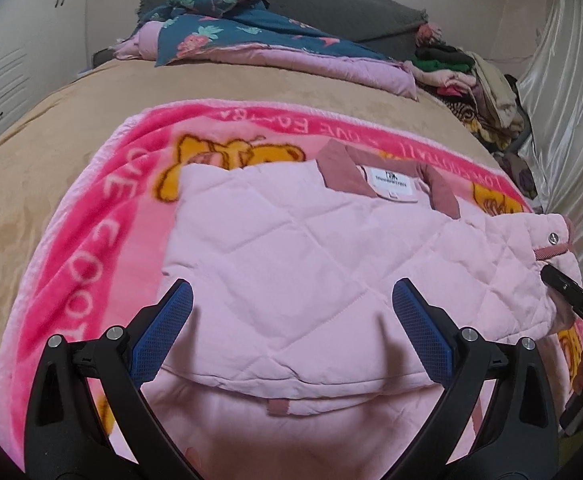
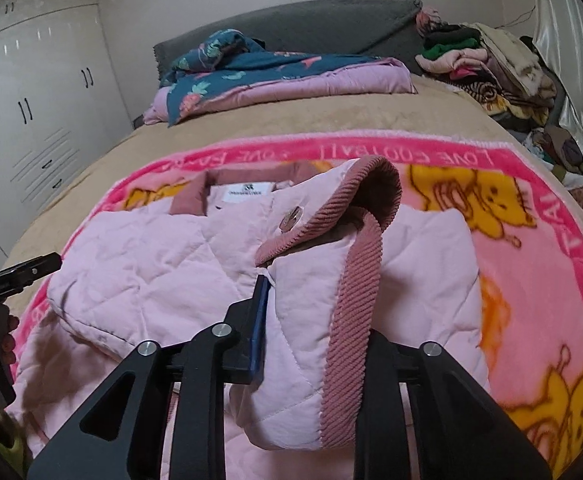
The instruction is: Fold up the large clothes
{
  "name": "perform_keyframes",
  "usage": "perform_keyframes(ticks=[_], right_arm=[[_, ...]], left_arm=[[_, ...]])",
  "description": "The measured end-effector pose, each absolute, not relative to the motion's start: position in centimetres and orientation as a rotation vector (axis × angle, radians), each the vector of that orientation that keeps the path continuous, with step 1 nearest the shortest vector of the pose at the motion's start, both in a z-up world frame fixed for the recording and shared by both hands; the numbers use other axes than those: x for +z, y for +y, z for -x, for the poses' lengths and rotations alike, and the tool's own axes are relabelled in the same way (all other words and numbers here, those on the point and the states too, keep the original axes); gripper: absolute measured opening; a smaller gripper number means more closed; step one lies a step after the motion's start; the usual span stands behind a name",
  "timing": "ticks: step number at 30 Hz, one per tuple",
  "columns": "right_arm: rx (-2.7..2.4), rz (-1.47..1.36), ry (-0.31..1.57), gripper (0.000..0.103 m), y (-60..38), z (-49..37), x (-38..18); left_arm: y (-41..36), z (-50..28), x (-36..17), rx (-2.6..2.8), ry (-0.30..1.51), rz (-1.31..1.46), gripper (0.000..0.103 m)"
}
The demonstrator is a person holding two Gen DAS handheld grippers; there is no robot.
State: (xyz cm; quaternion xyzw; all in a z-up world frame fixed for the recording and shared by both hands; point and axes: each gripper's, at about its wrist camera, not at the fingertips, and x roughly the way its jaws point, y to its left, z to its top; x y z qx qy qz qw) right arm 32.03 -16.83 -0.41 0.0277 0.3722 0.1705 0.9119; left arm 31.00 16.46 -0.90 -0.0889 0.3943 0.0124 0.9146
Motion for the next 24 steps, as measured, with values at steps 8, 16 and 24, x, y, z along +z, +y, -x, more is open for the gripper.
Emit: perform_keyframes(ticks=[8,16,24], right_arm=[[0.280,-0.039,0.816,0.058,-17.0,-32.6,-1.5],[0.222,0.027,0.737,0.084,-16.3,-31.1,0.2],[0.354,0.143,0.722,0.093,-11.2,-30.8,1.0]], left_arm=[[15.1,-31.3,-1.9,-0.002,0.840,0.169,0.093],[13.8,-31.9,-4.0,0.001,0.900,0.122,0.093],[14.1,-32.1,-6.0,-0.002,0.946,0.143,0.095]])
